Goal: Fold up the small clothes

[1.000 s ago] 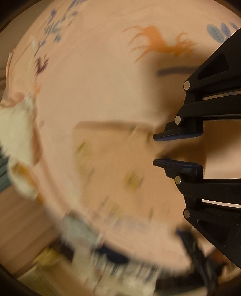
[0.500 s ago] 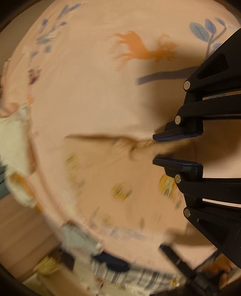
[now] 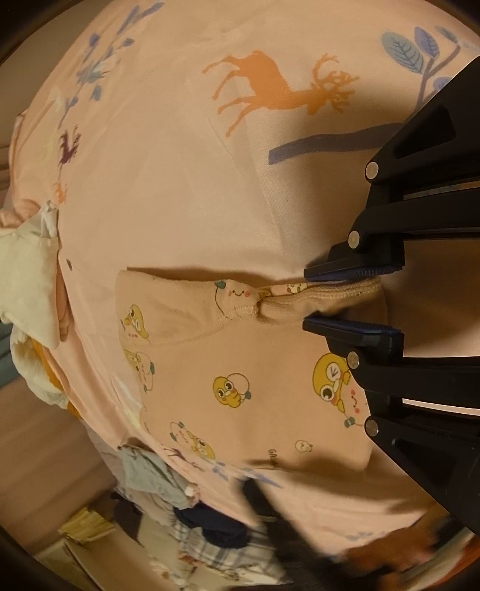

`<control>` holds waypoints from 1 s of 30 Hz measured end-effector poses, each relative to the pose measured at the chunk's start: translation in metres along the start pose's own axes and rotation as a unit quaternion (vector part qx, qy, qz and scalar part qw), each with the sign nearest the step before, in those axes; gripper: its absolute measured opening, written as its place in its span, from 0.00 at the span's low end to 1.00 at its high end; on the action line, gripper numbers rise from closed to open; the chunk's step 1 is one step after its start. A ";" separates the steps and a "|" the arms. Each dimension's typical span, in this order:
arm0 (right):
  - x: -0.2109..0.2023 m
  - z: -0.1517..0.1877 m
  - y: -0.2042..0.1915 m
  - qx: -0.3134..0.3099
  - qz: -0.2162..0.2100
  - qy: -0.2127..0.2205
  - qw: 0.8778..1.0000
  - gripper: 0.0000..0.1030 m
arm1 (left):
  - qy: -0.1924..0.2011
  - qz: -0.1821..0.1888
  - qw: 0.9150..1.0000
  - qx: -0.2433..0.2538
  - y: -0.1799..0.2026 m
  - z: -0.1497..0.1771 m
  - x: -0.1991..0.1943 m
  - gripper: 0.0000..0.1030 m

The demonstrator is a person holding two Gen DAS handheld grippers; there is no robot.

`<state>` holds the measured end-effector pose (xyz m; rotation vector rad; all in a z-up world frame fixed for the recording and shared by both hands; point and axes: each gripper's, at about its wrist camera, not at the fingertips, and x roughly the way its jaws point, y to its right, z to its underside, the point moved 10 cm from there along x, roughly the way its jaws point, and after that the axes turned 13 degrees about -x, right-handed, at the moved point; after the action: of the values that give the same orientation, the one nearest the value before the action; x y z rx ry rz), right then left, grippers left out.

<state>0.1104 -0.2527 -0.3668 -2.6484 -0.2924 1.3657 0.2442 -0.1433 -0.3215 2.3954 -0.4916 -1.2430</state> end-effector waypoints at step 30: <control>-0.021 0.012 0.002 0.014 -0.039 0.003 0.999 0.41 | -0.067 -0.043 0.996 -0.041 -0.061 0.047 -0.032 0.38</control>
<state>0.0888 -0.2589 -0.3570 -2.5892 -0.3699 1.3294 0.1956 -0.0847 -0.3545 2.2964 -0.3735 -1.4398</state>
